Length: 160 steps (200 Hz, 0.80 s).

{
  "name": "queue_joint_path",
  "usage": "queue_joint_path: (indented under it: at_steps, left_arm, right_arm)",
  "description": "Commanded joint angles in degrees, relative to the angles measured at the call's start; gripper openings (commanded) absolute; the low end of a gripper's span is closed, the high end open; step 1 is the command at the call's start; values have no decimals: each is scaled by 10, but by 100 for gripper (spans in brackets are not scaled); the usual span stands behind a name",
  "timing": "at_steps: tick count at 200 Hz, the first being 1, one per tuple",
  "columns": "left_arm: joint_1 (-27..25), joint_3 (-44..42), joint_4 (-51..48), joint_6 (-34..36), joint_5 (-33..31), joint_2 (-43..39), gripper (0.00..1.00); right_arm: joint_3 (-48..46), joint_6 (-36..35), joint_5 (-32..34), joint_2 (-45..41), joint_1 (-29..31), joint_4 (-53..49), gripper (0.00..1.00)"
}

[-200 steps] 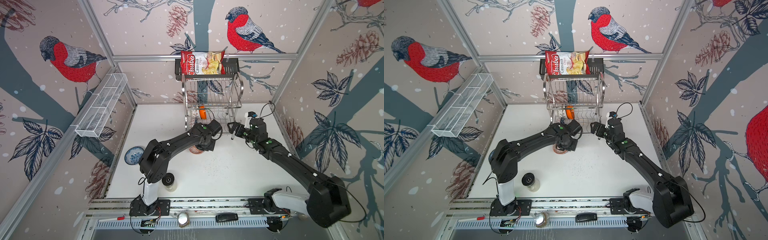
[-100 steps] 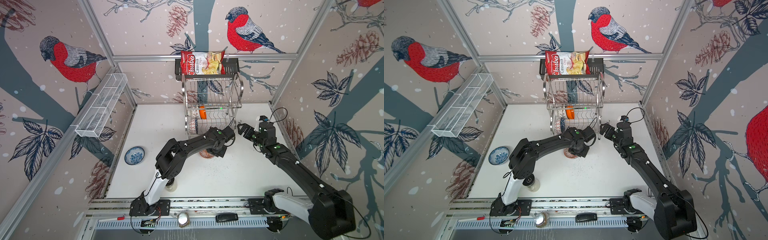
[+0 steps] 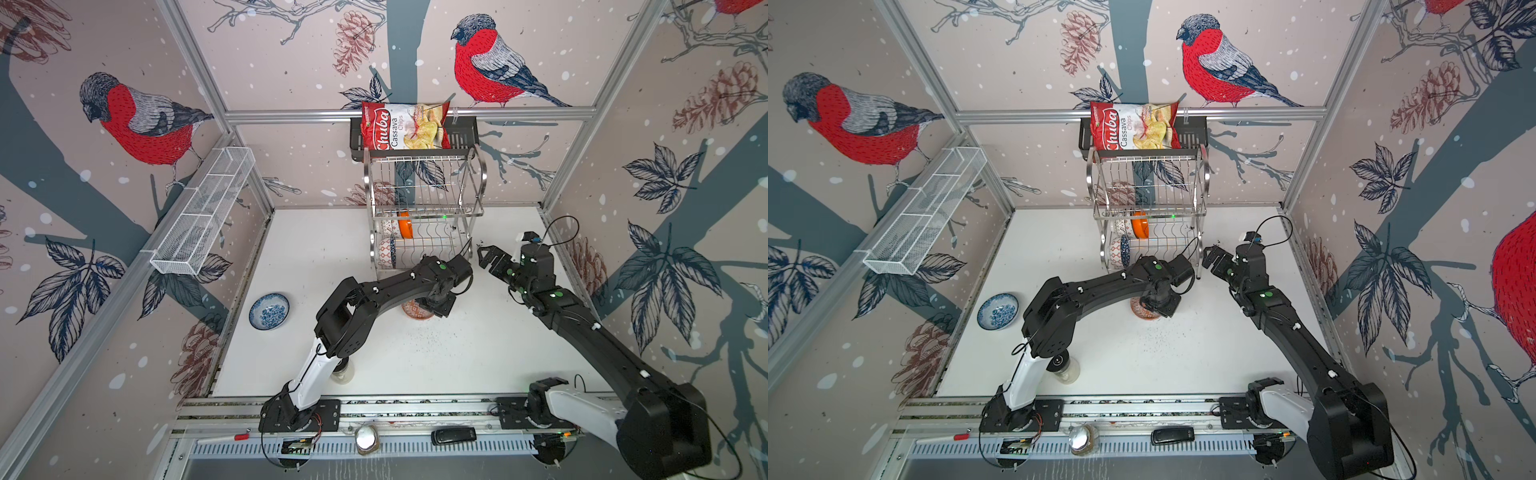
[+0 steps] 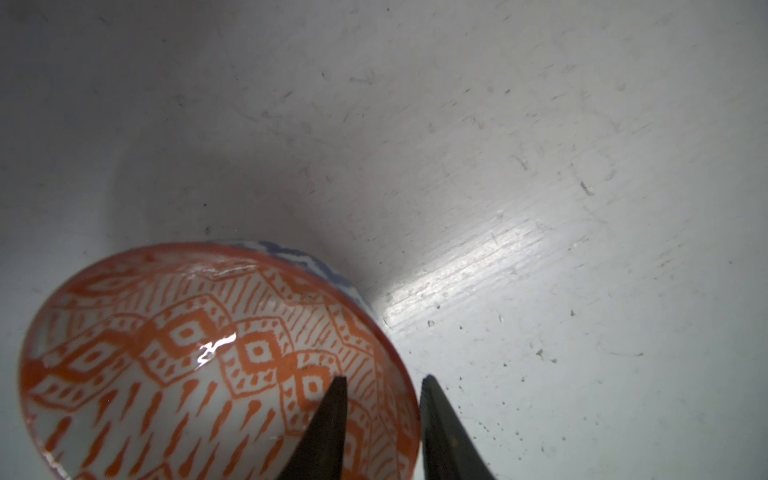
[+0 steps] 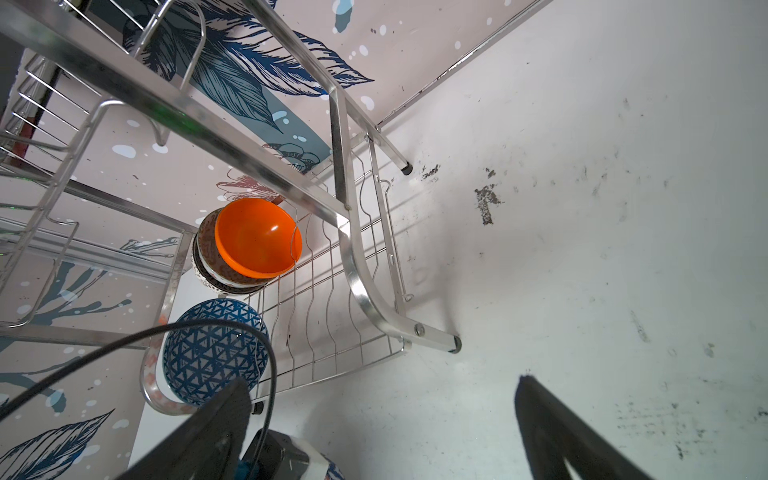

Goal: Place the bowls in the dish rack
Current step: 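Drag the patterned bowl toward the table center with the left gripper while the right withdraws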

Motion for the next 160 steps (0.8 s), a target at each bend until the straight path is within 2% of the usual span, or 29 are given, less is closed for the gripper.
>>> queue_joint_path:
  at_steps: [1, 16, 45, 95, 132, 160]
  left_arm:
    - [0, 13, -14, 1, 1, -4, 40]
    - [0, 24, -22, -1, 0, -4, 44]
    - [3, 36, -29, -19, -22, -32, 65]
    - [43, 6, -20, -43, 11, -109, 97]
    - [89, -60, 12, -53, 27, -208, 97]
    - [134, -155, 89, -62, 63, -306, 98]
  right_arm:
    - [-7, 11, 7, -10, -3, -1, 100]
    - [-14, 13, 7, -16, -5, -1, 100]
    - [-23, 12, 7, -27, -6, -3, 100]
    - [-43, 21, -9, -30, 3, -14, 100]
    - [-53, 19, 1, -31, 32, -16, 100]
    - [-42, 23, 51, -27, 100, -25, 100]
